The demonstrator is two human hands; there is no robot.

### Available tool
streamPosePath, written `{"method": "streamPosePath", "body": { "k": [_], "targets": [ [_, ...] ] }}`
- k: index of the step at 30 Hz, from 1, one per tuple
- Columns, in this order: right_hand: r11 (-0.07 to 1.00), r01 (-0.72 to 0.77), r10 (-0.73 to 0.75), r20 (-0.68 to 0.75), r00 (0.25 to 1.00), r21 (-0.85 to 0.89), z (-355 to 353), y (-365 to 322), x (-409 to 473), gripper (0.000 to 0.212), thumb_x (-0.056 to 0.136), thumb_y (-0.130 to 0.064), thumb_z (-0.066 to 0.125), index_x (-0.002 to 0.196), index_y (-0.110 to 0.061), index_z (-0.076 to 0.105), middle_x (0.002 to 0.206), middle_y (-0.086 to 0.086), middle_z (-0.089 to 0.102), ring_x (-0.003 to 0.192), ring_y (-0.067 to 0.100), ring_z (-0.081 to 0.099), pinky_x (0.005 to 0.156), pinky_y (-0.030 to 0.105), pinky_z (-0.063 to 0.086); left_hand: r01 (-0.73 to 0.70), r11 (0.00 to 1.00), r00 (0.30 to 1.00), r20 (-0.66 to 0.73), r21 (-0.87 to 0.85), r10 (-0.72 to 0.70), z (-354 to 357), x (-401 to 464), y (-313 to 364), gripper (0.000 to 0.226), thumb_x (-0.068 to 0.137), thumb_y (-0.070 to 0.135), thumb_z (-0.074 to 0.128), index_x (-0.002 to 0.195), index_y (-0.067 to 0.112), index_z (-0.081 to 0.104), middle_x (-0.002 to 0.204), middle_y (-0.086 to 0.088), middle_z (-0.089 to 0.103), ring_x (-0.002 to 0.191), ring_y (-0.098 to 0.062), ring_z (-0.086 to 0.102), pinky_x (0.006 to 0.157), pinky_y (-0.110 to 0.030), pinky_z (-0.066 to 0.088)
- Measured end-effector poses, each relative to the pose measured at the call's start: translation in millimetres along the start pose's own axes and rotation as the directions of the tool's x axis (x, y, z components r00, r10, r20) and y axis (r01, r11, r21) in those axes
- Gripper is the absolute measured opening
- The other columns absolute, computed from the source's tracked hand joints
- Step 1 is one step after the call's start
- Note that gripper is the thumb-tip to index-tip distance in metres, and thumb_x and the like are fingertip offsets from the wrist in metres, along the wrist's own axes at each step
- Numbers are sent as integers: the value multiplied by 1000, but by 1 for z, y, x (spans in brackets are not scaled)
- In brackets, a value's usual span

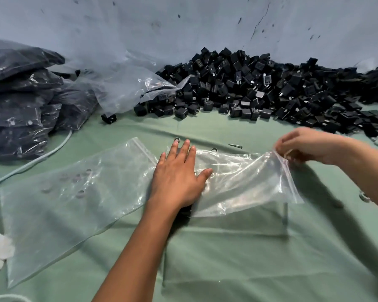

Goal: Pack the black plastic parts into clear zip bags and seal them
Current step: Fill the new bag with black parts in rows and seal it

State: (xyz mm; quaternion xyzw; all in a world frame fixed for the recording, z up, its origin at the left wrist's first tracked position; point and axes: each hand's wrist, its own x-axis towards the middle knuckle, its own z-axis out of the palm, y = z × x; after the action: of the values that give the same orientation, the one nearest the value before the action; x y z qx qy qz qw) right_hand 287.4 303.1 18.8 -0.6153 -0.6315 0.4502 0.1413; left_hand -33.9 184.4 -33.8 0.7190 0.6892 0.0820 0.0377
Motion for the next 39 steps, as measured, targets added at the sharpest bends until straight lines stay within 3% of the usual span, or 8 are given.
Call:
{"method": "streamPosePath", "body": {
  "k": [4,7,10,13,20,32,35,39],
  "targets": [
    [971,50,-160,-478,864,-234,10,-22,52,17,93,-4,62,106,-7,73,100,13,76,78,24,71,62,29,57,10,1000,1000,-2,1,-10,0,0,0,87,94,75,15,164,25,5,171,7,-8,157,-16,-12,129,-47,5],
    [684,101,-400,-256,880,-722,9,-31,86,57,91,-11,65,147,-18,52,151,16,49,138,37,43,114,46,39,14,1000,1000,-6,1,-14,1,1,0,86,95,74,18,164,26,7,171,8,-8,157,-15,-12,129,-46,6],
    [571,154,-359,-77,930,-806,7,-33,116,78,97,-13,62,162,-28,23,172,6,12,157,37,3,125,58,17,12,1000,1000,-16,4,-12,1,1,0,84,96,73,21,164,26,8,171,9,-8,157,-13,-12,129,-44,5],
    [548,170,-345,-36,938,-819,12,-35,132,75,102,-14,51,165,-29,12,173,-2,7,159,31,-5,125,61,17,14,1000,1000,-18,13,-14,2,1,0,83,96,73,21,164,26,8,171,9,-7,157,-13,-12,129,-43,6],
    [605,210,-527,-189,829,-768,28,-25,108,52,95,-26,72,140,-10,53,141,12,48,125,37,45,108,44,39,22,1000,1000,-2,6,-22,-3,-2,2,88,91,75,14,164,28,8,171,10,-7,157,-12,-11,129,-43,6],
    [884,193,-414,-520,747,-427,36,37,-22,28,87,-23,81,114,-22,74,113,0,67,118,29,46,99,45,40,107,994,993,-56,30,-105,-26,-6,26,64,104,60,34,153,20,42,169,-3,23,158,-28,8,127,-51,7],
    [922,146,-346,-593,727,-360,58,53,-36,25,94,-23,73,117,-34,75,113,2,59,119,29,44,106,49,38,14,985,960,-272,-171,-61,-32,-7,75,46,103,53,45,120,16,67,130,-9,63,122,-26,53,101,-42,43],
    [910,295,-415,-614,671,-293,61,52,-49,37,86,-8,74,119,-25,77,104,5,68,102,26,62,97,48,50,-155,914,944,-328,-375,25,-24,-10,152,42,97,57,55,80,18,57,81,-1,60,71,-21,52,62,-34,35]
  ]
}}
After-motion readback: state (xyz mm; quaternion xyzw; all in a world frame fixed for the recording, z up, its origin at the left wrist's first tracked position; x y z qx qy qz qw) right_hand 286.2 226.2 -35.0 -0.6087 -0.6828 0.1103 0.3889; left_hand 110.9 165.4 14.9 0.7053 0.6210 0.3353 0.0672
